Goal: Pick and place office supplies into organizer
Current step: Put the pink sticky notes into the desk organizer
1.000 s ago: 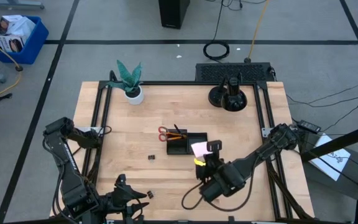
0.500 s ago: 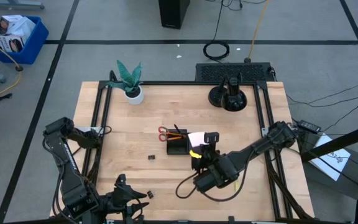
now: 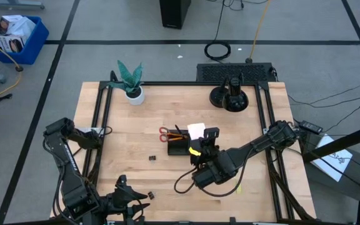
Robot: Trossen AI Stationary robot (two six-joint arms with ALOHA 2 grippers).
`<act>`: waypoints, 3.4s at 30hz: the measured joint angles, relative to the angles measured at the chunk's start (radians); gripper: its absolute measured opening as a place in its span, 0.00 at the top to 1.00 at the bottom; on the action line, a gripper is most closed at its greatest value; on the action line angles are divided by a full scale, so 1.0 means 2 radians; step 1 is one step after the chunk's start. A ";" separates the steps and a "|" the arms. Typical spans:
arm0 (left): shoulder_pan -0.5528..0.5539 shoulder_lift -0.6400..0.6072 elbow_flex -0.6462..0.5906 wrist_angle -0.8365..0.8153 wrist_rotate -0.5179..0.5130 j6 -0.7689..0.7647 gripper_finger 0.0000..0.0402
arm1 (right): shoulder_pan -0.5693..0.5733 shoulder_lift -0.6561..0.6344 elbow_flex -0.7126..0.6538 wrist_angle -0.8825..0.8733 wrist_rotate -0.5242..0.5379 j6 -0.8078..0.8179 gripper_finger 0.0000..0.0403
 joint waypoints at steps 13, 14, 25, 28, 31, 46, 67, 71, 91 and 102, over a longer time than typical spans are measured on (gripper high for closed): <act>0.000 0.000 0.000 0.000 0.000 0.000 0.69 | -0.007 0.000 -0.006 0.000 0.001 0.013 1.00; 0.000 0.000 0.000 0.000 0.000 0.000 0.69 | -0.007 0.000 -0.009 0.000 0.000 0.014 1.00; 0.000 0.000 0.000 -0.001 0.000 0.002 0.69 | -0.007 0.001 -0.045 0.000 -0.018 0.047 1.00; 0.000 0.000 0.000 -0.001 0.000 0.003 0.69 | -0.007 0.001 -0.051 0.000 -0.036 0.059 1.00; 0.000 0.000 0.000 -0.002 0.000 0.003 0.69 | -0.007 0.001 -0.058 0.000 -0.040 0.069 1.00; 0.000 0.000 0.000 -0.004 0.000 0.004 0.69 | -0.007 0.001 -0.091 0.002 -0.078 0.120 1.00; -0.003 0.000 0.000 -0.029 0.007 0.025 0.69 | -0.008 0.001 -0.150 0.092 -0.119 0.137 1.00; -0.003 0.000 0.000 -0.041 0.007 0.024 0.69 | -0.008 0.001 -0.156 0.107 -0.117 0.131 1.00; -0.003 0.000 0.000 -0.043 0.005 0.047 0.69 | -0.025 0.000 -0.156 0.151 -0.119 0.103 1.00; -0.002 0.000 0.000 -0.043 0.005 0.052 0.69 | -0.025 0.004 -0.156 0.158 -0.146 0.101 1.00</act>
